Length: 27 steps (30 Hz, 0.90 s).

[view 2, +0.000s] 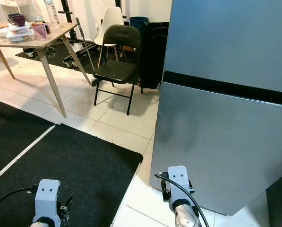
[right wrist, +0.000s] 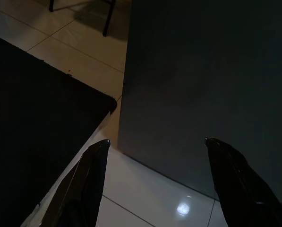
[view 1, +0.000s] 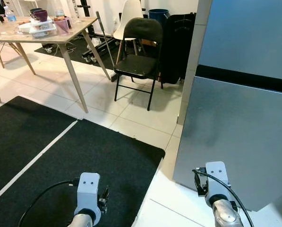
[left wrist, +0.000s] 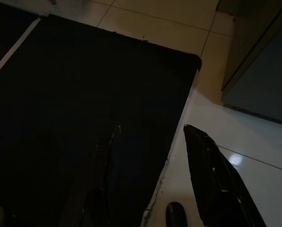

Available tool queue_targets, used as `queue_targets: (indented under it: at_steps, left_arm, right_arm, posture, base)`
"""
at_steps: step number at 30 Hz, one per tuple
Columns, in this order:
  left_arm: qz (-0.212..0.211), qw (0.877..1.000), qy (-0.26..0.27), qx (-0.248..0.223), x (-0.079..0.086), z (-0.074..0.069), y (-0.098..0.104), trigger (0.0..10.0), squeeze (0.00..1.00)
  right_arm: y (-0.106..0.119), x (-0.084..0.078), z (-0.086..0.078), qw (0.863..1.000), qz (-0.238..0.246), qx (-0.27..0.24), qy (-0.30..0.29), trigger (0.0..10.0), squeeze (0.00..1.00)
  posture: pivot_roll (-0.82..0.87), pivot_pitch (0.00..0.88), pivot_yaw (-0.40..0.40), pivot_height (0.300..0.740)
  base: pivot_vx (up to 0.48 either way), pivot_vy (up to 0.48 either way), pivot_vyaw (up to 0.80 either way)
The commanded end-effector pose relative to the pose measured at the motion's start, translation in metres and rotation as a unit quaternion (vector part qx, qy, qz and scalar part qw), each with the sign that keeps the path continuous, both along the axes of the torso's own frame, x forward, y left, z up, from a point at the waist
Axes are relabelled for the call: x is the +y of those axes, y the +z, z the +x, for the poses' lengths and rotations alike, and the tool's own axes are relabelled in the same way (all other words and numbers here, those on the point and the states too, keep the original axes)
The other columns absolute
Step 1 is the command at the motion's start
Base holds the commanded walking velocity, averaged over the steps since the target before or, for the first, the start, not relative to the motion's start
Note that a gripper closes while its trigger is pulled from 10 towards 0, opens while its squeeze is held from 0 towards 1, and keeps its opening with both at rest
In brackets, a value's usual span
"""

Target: Restocking fridge

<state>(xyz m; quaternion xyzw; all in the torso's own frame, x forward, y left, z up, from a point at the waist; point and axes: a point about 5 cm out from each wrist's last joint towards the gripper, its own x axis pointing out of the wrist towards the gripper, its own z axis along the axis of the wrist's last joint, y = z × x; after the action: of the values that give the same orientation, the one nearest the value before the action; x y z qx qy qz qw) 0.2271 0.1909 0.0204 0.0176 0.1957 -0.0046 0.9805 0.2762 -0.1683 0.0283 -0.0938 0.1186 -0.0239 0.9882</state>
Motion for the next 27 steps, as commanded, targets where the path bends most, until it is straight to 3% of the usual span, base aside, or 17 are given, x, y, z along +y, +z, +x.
queue_targets:
  at_steps: [1, 6, 21, 27]
  left_arm:
    - [0.006, 1.000, 0.006, 0.009, 0.0024, -0.0035, -0.0050, 10.0, 0.00]
    - [0.007, 1.000, 0.007, 0.009, 0.0024, -0.0034, -0.0053, 10.0, 0.00]
    - [0.008, 1.000, 0.008, 0.010, 0.0017, -0.0039, -0.0054, 10.0, 0.00]
    - [0.007, 1.000, 0.009, 0.011, 0.0014, -0.0045, -0.0060, 10.0, 0.00]
  right_arm:
    - [-0.0037, 0.0005, -0.0036, 1.000, -0.003, 0.006, 0.005, 10.0, 0.00]
    - [-0.0032, 0.0008, -0.0032, 1.000, -0.004, 0.004, 0.009, 10.0, 0.00]
    - [-0.0024, 0.0010, -0.0038, 1.000, -0.002, 0.000, 0.008, 10.0, 0.00]
    - [-0.0030, 0.0006, -0.0040, 1.000, 0.007, 0.001, 0.002, 10.0, 0.00]
  posture:
    - [-0.09, 0.137, 0.021, 0.740]
    - [-0.09, 0.131, 0.019, 0.740]
    - [-0.09, 0.139, 0.019, 0.740]
    - [-0.09, 0.140, 0.020, 0.740]
  base:
    - [0.356, 0.000, 0.00]
    - [0.362, 0.000, 0.08]
    - [0.369, 0.000, 0.76]
    - [0.357, 0.000, 0.14]
